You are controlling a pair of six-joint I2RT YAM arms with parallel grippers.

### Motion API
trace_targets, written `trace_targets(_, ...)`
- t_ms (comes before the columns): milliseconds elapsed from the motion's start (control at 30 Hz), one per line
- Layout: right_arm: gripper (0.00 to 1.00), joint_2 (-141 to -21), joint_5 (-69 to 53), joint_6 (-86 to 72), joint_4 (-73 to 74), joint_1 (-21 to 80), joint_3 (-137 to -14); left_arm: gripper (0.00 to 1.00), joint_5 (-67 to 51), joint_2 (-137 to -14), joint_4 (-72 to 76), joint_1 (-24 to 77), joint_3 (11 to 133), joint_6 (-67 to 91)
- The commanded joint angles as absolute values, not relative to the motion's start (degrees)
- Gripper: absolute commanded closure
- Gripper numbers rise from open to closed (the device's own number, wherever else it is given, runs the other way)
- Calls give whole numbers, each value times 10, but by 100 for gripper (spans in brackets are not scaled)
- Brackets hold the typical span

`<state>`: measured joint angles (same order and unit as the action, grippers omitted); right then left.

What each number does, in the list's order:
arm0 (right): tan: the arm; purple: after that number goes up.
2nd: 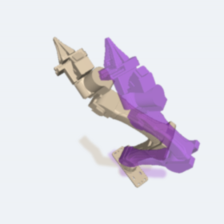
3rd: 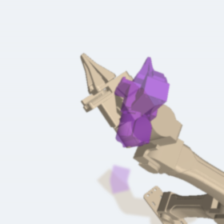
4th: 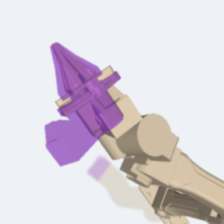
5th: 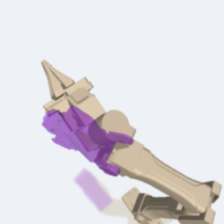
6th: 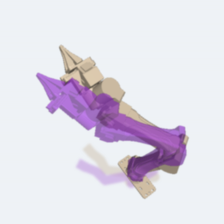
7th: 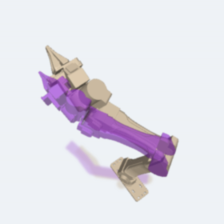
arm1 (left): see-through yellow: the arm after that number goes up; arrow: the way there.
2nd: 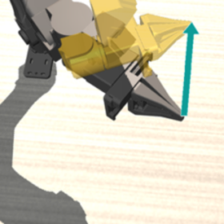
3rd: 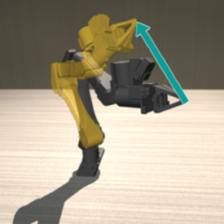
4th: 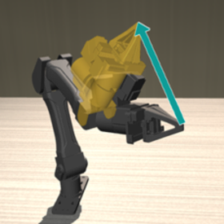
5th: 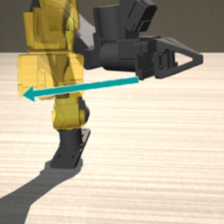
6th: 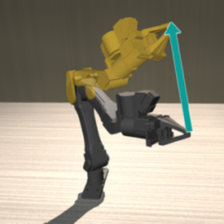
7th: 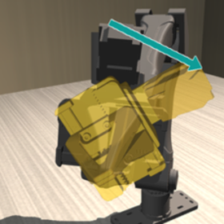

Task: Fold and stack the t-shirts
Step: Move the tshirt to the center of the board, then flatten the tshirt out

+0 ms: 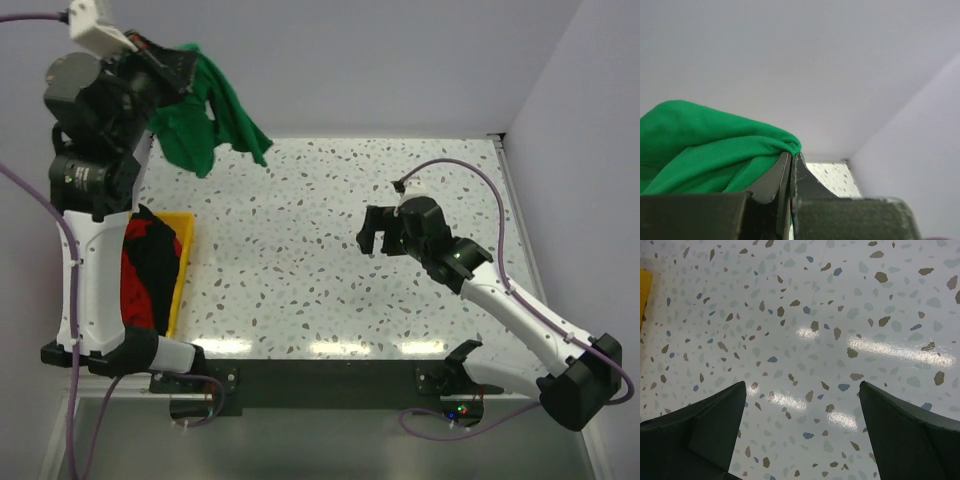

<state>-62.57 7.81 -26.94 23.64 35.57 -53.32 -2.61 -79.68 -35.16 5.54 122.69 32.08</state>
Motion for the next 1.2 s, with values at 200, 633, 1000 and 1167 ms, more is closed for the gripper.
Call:
trace_targets(200,1,-581,190,-269,263,356,-549,79,-29,-771,-178,234,901,343)
trace_targets(633,1,-650,262,-290,262,356,-548,44,-48,-706,-72,236,470,445)
trace_targets(1000,3,-700,252,-336,257,333,-499,44,-93,-836,38,310,424,462)
trace_targets(1167,6,-698,221,-331,248,265,-468,44,-78,-871,60,386,438,467)
